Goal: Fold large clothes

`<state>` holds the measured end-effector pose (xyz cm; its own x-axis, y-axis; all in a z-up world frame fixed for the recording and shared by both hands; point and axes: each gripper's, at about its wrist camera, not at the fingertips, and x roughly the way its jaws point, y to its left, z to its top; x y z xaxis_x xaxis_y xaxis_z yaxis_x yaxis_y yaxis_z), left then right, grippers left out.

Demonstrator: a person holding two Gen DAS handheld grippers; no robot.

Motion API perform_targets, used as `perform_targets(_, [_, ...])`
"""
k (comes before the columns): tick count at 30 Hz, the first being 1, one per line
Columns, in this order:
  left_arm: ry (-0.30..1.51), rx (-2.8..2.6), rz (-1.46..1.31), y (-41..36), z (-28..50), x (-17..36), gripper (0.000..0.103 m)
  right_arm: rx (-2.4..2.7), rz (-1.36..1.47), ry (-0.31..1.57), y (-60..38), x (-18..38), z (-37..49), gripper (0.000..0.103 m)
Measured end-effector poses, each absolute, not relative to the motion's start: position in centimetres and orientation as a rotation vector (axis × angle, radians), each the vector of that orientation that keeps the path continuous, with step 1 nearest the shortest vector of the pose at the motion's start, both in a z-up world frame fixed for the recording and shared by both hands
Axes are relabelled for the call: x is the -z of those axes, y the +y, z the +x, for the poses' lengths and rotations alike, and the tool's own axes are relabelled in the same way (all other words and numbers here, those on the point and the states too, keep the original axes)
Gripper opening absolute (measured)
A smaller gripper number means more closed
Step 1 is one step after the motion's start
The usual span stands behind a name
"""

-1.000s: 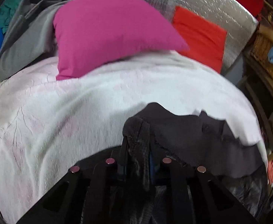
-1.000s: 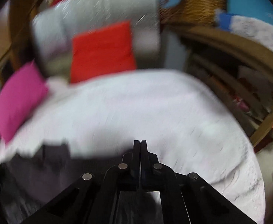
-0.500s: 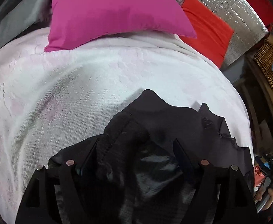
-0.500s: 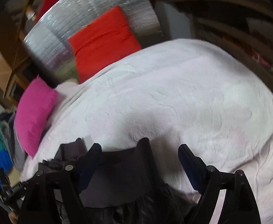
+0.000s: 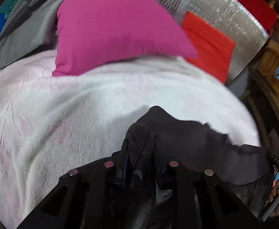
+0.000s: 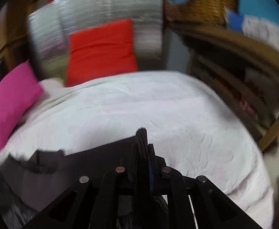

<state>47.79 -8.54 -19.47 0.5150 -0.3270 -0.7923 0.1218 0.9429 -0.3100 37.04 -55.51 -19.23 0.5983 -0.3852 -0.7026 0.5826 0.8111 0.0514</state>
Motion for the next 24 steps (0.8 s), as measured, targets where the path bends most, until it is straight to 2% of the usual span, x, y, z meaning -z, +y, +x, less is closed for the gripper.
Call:
perform_targets(4, [1.069, 0.224, -0.211, -8.4, 48.6, 21.3, 0.032, 0.657, 0.414, 0.880, -58.6, 24.6, 36.9, 0.008])
perform_targets(6, [1.057, 0.226, -0.208, -8.2, 48.5, 20.8, 0.033, 0.622, 0.529, 0.853, -59.7, 24.6, 35.5, 0.009])
perform_targets(8, [1.052, 0.220, -0.196, -8.0, 48.5, 20.3, 0.046, 0.541, 0.628, 0.790, -60.4, 23.1, 33.0, 0.011])
perform_targets(10, [1.049, 0.239, -0.219, -7.5, 48.2, 19.7, 0.053, 0.480, 0.652, 0.746, -60.2, 21.7, 31.0, 0.020])
perform_targets(11, [1.048, 0.258, -0.245, -7.1, 47.9, 19.3, 0.059, 0.451, 0.652, 0.722, -59.9, 21.0, 29.6, 0.044])
perform_targets(12, [1.041, 0.275, -0.271, -6.6, 47.6, 18.9, 0.062, 0.433, 0.655, 0.699, -59.8, 20.3, 27.5, 0.083])
perform_targets(13, [1.022, 0.289, -0.295, -6.0, 47.3, 18.2, 0.066, 0.425, 0.658, 0.679, -59.5, 20.0, 26.4, 0.091])
perform_targets(16, [0.988, 0.284, -0.291, -4.7, 46.2, 16.8, 0.074, 0.374, 0.666, 0.669, -59.0, 19.5, 21.4, 0.092])
perform_targets(20, [0.997, 0.284, -0.254, -2.9, 44.0, 16.6, 0.074, 0.329, 0.717, 0.723, -59.0, 21.6, 17.8, 0.091])
perform_targets(22, [1.007, 0.279, -0.264, -1.7, 42.3, 16.9, 0.074, 0.344, 0.700, 0.689, -57.9, 21.8, 16.3, 0.090])
perform_targets(23, [0.999, 0.280, -0.278, -1.2, 41.3, 17.0, 0.074, 0.347, 0.695, 0.674, -57.4, 21.9, 15.8, 0.088])
perform_targets(24, [0.996, 0.275, -0.283, -0.8, 40.4, 17.2, 0.075, 0.354, 0.685, 0.673, -56.5, 22.2, 15.2, 0.076])
